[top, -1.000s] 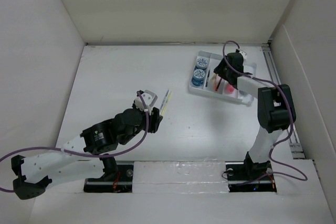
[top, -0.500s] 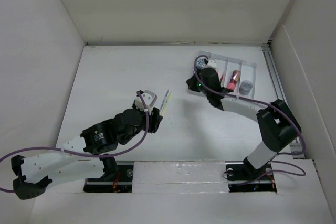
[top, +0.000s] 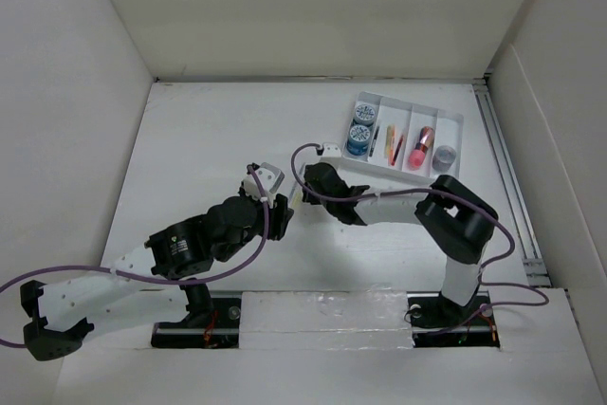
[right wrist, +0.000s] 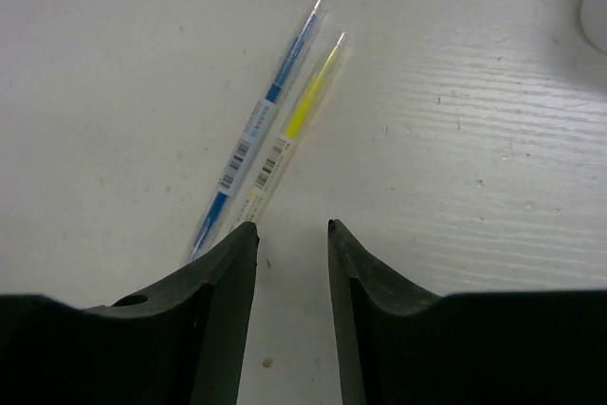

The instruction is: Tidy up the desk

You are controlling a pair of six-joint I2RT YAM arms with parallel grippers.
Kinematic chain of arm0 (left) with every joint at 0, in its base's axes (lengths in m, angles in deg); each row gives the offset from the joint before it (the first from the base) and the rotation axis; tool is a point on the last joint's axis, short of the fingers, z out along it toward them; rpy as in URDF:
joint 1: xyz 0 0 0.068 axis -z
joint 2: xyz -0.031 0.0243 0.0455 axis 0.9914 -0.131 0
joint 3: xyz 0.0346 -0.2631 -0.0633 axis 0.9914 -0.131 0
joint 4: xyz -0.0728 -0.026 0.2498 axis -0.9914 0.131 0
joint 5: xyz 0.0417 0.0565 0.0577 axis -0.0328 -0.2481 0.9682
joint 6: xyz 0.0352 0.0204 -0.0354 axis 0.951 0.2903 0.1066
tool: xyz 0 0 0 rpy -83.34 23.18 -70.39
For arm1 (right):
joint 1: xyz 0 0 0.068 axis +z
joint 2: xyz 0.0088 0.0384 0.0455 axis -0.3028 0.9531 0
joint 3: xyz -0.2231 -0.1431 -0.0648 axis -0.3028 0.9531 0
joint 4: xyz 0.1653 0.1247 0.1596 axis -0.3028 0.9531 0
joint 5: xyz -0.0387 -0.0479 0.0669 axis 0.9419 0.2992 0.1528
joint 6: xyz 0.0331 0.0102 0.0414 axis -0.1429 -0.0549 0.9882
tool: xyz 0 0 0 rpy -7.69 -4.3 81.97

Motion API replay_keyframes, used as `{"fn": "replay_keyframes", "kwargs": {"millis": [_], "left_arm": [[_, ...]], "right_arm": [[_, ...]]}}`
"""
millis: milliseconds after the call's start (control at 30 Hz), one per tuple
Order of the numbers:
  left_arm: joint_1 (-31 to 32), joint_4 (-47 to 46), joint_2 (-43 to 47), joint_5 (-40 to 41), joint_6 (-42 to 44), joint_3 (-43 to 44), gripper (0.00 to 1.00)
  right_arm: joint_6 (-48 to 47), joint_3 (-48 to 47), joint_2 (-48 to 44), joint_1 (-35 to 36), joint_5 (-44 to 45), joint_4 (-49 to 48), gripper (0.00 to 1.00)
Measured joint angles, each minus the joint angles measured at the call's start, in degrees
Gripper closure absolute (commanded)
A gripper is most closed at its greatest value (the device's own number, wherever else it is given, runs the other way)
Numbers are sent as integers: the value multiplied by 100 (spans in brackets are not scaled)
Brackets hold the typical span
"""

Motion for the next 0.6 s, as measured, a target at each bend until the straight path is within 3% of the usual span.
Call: {"fn": "replay_keyframes", "kwargs": {"millis": [600], "left_arm": [[0, 15, -28, -2, 0, 0, 57]], "right_arm": [[-33, -1054, 743, -33, 328, 562, 63]]}}
